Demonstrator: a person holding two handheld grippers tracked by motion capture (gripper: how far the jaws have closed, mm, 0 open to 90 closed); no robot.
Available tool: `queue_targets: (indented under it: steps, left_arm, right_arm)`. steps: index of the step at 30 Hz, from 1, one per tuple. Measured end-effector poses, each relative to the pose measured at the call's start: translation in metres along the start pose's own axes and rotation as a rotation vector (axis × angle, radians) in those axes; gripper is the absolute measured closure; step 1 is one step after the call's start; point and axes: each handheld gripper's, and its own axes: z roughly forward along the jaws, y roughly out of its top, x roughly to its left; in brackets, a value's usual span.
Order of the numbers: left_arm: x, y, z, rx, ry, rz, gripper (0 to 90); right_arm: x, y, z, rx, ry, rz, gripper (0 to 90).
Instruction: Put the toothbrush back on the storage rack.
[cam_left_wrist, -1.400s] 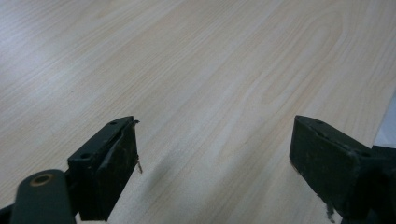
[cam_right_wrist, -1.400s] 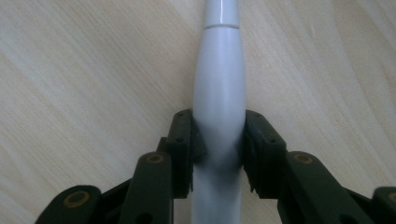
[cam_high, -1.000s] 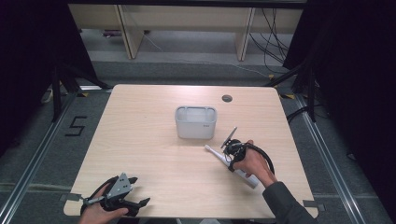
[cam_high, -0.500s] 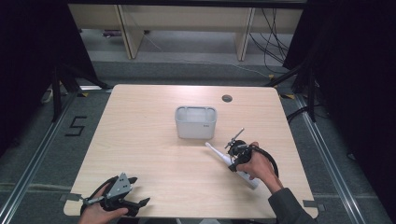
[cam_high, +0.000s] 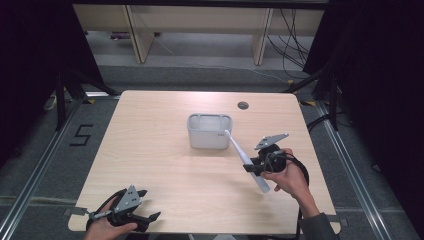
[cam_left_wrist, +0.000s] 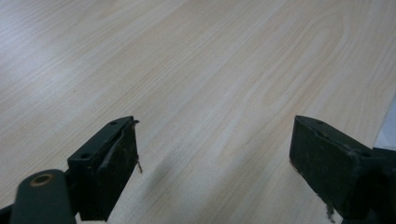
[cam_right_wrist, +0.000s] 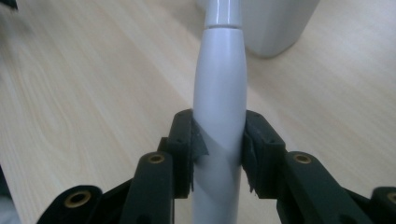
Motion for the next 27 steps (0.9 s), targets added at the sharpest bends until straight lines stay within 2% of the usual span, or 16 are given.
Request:
queue_targets:
  steps: [1,3,4,5,7,8,11,14,15,16,17,18,23,24,25,27]
  left_arm:
    - [-0.002,0.0,0.001,-0.015,-0.01,-0.028,14.7]
    - [-0.002,0.0,0.001,-0.009,-0.012,-0.026,14.7]
    - [0.0,0.0,0.0,0.001,0.004,0.003,14.7]
    - [0.0,0.0,0.0,-0.001,0.005,0.007,14.8]
    - [0.0,0.0,0.0,0.0,0.003,0.001,14.7]
    - [0.0,0.0,0.0,0.0,0.004,0.002,14.7]
    - [0.0,0.0,0.0,-0.001,0.002,0.002,14.8]
    - [-0.001,0.0,-0.001,-0.004,0.003,-0.013,14.7]
    - [0.0,0.0,-0.001,-0.007,0.004,-0.01,14.7]
    - [0.0,0.0,-0.001,-0.006,0.002,-0.007,14.7]
    - [0.0,0.0,-0.001,-0.004,-0.001,-0.009,14.7]
    - [0.0,0.0,-0.001,-0.008,0.002,-0.01,14.7]
    - [-0.001,0.0,-0.001,-0.015,0.005,-0.019,14.8]
    - [0.0,0.0,-0.001,-0.008,0.001,-0.015,14.7]
    - [0.0,0.0,-0.002,-0.008,0.0,-0.014,14.7]
    - [0.0,0.0,-0.002,-0.005,-0.002,-0.012,14.7]
  right_arm:
    - [-0.001,0.0,-0.002,-0.029,-0.004,-0.014,66.9]
    - [-0.003,0.001,-0.005,-0.041,-0.003,-0.017,66.8]
    - [-0.003,0.002,-0.007,-0.062,0.004,0.003,66.9]
    - [-0.005,0.003,-0.009,-0.082,-0.019,0.01,66.9]
    - [-0.007,0.004,-0.011,-0.126,-0.018,0.003,66.8]
    - [-0.009,0.006,-0.012,-0.164,-0.019,0.02,66.8]
    - [-0.011,0.008,-0.012,-0.186,-0.027,0.015,66.8]
    - [-0.014,0.012,-0.012,-0.234,-0.046,0.03,66.8]
    - [-0.014,0.012,-0.011,-0.253,-0.036,0.046,66.9]
    - [-0.016,0.014,-0.011,-0.263,-0.029,0.041,66.8]
    - [-0.016,0.015,-0.011,-0.278,-0.037,0.053,66.8]
    - [-0.019,0.017,-0.009,-0.309,-0.017,0.047,66.8]
    - [-0.02,0.021,-0.008,-0.352,-0.025,0.061,66.8]
    - [-0.023,0.022,-0.008,-0.361,-0.035,0.047,66.8]
    - [-0.021,0.024,-0.008,-0.378,-0.022,0.075,66.8]
    - [-0.023,0.028,-0.008,-0.39,-0.028,0.066,66.8]
